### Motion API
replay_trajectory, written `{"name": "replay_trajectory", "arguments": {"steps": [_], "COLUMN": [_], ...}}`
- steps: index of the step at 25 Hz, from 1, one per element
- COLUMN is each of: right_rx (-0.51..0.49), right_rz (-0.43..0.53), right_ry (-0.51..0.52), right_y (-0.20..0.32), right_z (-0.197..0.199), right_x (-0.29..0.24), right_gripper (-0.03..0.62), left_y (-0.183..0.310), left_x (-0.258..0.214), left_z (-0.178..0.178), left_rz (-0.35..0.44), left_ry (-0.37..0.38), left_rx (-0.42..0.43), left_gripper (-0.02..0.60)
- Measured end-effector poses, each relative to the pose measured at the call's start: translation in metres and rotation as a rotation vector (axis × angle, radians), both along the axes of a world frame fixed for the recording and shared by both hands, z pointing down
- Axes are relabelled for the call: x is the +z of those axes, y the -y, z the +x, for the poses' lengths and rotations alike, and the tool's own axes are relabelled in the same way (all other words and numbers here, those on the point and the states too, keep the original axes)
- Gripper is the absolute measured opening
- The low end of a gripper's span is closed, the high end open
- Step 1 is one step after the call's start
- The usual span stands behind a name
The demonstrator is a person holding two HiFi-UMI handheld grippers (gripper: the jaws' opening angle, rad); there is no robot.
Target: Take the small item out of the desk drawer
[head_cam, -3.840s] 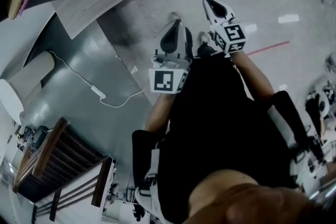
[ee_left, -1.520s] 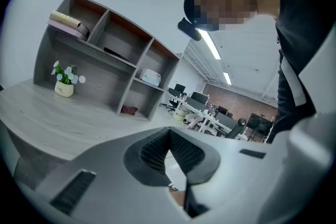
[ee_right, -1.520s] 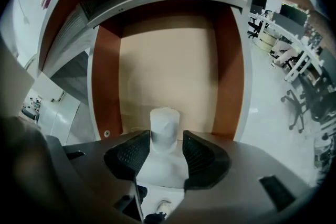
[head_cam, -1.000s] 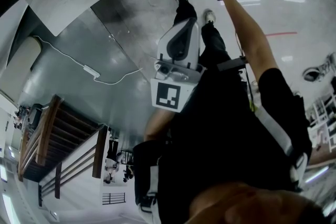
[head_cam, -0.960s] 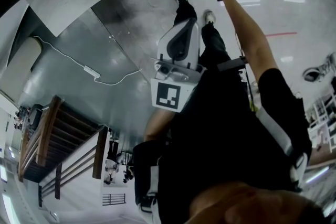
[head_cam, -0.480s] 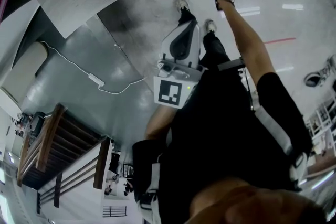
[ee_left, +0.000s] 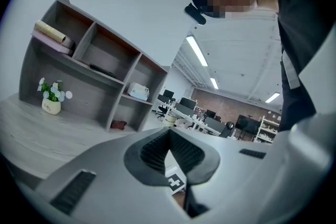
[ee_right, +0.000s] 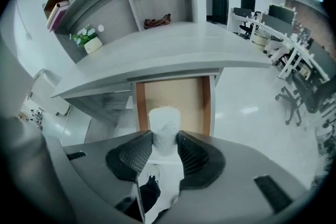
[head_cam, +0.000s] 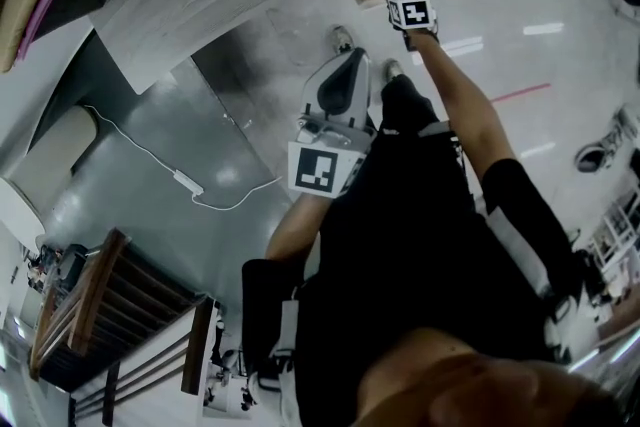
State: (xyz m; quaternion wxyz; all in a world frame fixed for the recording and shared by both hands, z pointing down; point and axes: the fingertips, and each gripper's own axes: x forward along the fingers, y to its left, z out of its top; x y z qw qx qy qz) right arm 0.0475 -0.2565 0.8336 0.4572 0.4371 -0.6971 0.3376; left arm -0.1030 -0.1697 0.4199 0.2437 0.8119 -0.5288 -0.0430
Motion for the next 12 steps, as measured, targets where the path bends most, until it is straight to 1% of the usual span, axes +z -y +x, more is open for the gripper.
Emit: {"name": "replay_trajectory", "arguments": {"steps": [5, 12], "right_rx": [0.003, -0.019], "right_rz": [0.023, 0.055], "right_ry": [0.026, 0.084], "right_y": [0.000, 0.001], "right_z": [0.000, 0.001], "right_x": [-0.034, -0.076], "right_gripper": [0.150, 0.149], "left_y": [0.004, 0.002], "left_x": [-0.015, -0.035], "left_z": [-0.002, 0.004], "left_rz": [0.030, 0.066], "left_ry": [0.012, 0.040], "left_rx": [-0.007, -0.044], "left_gripper": [-0.008, -0.008]}}
